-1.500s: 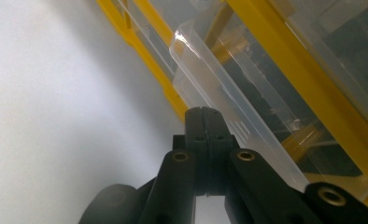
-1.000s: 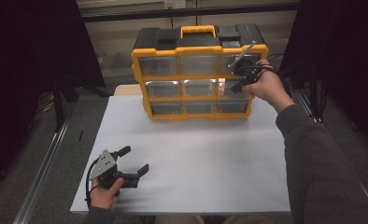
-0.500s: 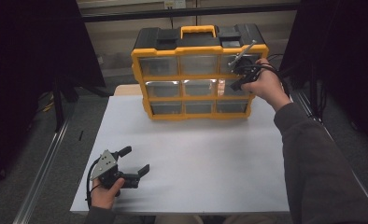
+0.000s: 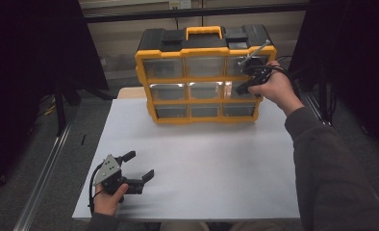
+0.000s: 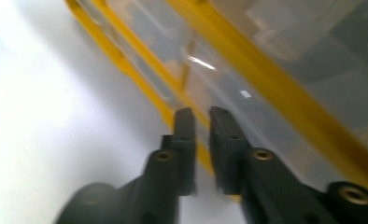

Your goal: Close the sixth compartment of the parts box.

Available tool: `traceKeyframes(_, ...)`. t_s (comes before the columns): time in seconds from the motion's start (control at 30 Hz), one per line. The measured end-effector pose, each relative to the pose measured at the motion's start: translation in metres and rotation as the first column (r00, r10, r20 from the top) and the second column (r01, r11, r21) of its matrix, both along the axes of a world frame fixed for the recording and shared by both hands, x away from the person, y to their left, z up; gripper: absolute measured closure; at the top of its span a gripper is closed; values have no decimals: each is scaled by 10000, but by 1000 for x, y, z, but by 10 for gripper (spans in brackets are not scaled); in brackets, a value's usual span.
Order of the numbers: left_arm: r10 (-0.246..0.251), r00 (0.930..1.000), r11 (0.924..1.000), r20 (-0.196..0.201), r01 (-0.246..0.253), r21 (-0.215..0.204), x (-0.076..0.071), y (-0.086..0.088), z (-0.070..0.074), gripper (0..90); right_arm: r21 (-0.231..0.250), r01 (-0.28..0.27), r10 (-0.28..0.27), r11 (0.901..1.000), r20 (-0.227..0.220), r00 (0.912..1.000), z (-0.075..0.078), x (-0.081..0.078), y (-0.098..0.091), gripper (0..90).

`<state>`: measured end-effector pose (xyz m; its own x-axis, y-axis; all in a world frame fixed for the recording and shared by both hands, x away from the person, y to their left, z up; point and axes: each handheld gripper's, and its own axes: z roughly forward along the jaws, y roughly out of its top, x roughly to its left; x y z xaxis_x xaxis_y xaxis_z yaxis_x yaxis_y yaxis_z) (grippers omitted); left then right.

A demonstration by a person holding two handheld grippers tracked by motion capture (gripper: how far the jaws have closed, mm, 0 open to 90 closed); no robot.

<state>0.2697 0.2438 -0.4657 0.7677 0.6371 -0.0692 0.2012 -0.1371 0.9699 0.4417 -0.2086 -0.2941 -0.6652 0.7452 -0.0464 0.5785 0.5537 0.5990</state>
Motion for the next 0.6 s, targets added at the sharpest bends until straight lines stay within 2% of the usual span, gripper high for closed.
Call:
traceKeyframes(0.03, 0, 10000, 10000, 0, 0, 1, 0, 0, 0, 15, 237, 54, -50, 9997, -184, 9998, 1, -3, 0, 739)
traceKeyframes(0.07, -83, 10000, 9997, 47, 82, 216, 0, 1, 0, 15, 324, 72, -64, 9994, -274, 9996, 1, -5, 0, 717)
traceKeyframes(0.13, 87, 9997, 9999, 226, -89, 122, 0, 0, 0, 15, 474, 16, -2, 9989, -306, 9995, 0, -10, -1, 669)
traceKeyframes(0.17, -127, 9998, 9988, 160, 119, 466, 0, 2, 1, 15, 477, -27, 47, 9989, -417, 9991, -2, -12, 0, 636)
traceKeyframes(0.23, -36, 9995, 9997, 304, 29, 224, 0, 1, 0, 15, 691, -119, 155, 9975, -522, 9985, -5, -15, -1, 568)
traceKeyframes(0.3, 23, 9996, 9994, 292, -34, 355, 0, 2, 0, 15, 849, -209, 247, 9962, -433, 9988, -7, -19, -1, 541)
traceKeyframes(0.37, 4, 9997, 9999, 243, -8, 171, 1, 0, -1, 15, 1062, -272, 315, 9940, -390, 9987, -10, -23, -2, 468)
traceKeyframes(0.4, 143, 9995, 9996, 272, -149, 221, 1, 0, 0, 15, 1100, -215, 263, 9937, -426, 9987, -11, -24, -2, 447)
traceKeyframes(0.43, 32, 9993, 9992, 362, -47, 404, 1, 1, 0, 15, 1282, -352, 405, 9911, -392, 9984, -14, -26, -2, 429)
traceKeyframes(0.5, -68, 9996, 9999, 291, 65, 130, 1, -2, -1, 15, 1288, -322, 379, 9911, -418, 9984, -18, -30, -3, 374)
traceKeyframes(0.53, 202, 9994, 9995, 292, -209, 251, 0, -2, 0, 15, 1413, -406, 461, 9891, -358, 9983, -19, -31, -3, 371)
traceKeyframes(0.6, 250, 9993, 9993, 268, -257, 264, 0, -2, -1, 15, 1594, -546, 605, 9857, -323, 9976, -21, -35, -4, 343)
